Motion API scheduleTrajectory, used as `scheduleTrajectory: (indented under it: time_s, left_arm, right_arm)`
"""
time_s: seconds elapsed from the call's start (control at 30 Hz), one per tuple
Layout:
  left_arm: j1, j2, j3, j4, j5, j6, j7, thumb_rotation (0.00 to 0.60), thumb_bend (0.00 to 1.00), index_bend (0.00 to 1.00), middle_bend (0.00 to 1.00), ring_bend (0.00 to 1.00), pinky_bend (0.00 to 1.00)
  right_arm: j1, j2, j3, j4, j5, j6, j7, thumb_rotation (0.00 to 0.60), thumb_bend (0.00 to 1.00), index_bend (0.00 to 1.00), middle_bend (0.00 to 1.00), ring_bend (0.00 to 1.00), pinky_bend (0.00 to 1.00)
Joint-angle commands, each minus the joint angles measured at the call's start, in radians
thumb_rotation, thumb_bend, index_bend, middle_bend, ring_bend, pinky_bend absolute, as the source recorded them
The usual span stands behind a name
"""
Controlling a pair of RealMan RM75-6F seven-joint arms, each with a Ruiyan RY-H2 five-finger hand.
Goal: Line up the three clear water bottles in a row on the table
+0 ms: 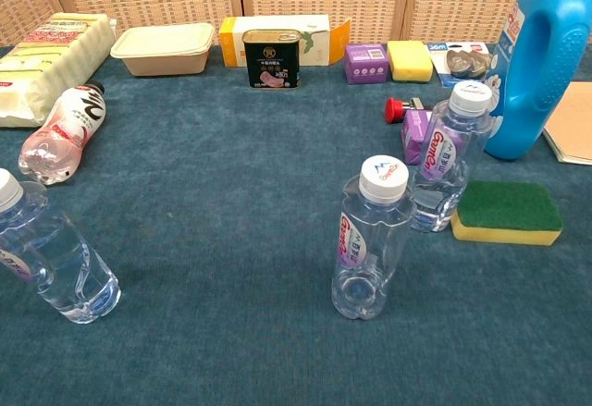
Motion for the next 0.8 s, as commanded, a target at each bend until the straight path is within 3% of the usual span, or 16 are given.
scheduleTrajectory:
  time_s: [0.03, 0.13, 0.3, 0.47, 0.6, 0.8]
  left_arm:
    - [0.002, 0.000, 0.001, 0.000, 0.003, 0.003, 0.001, 0.600, 0.04, 0.00, 0.00, 0.00, 0.02]
    - [0.005, 0.001, 0.004, 0.000, 0.007, 0.005, 0.003, 0.600, 0.04, 0.00, 0.00, 0.00, 0.02]
    - [0.012, 0.011, 0.007, -0.004, 0.020, 0.021, -0.009, 0.600, 0.04, 0.00, 0.00, 0.00, 0.02]
    - [0.018, 0.017, 0.006, -0.003, 0.021, 0.033, -0.030, 0.600, 0.04, 0.00, 0.00, 0.00, 0.02]
    - [0.021, 0.021, 0.005, -0.005, 0.019, 0.035, -0.042, 0.600, 0.04, 0.00, 0.00, 0.00, 0.02]
    - [0.024, 0.021, 0.006, -0.005, 0.024, 0.040, -0.047, 0.600, 0.04, 0.00, 0.00, 0.00, 0.02]
  right_arm:
    - [0.004, 0.009, -0.009, -0.007, -0.010, -0.014, 0.023, 0.600, 0.00, 0.00, 0.03, 0.00, 0.04]
    - [0.015, 0.029, -0.030, -0.013, -0.036, -0.044, 0.087, 0.600, 0.00, 0.00, 0.05, 0.00, 0.07]
    - [0.053, 0.109, -0.119, -0.017, -0.199, -0.095, 0.386, 0.600, 0.00, 0.02, 0.13, 0.08, 0.17]
    - [0.074, 0.094, -0.151, 0.041, -0.251, -0.121, 0.433, 0.600, 0.00, 0.04, 0.15, 0.11, 0.21]
    - [0.106, 0.032, -0.179, 0.114, -0.301, -0.159, 0.492, 0.600, 0.00, 0.04, 0.16, 0.11, 0.21]
    - [0.146, -0.047, -0.180, 0.162, -0.332, -0.187, 0.477, 0.600, 0.00, 0.04, 0.17, 0.11, 0.23]
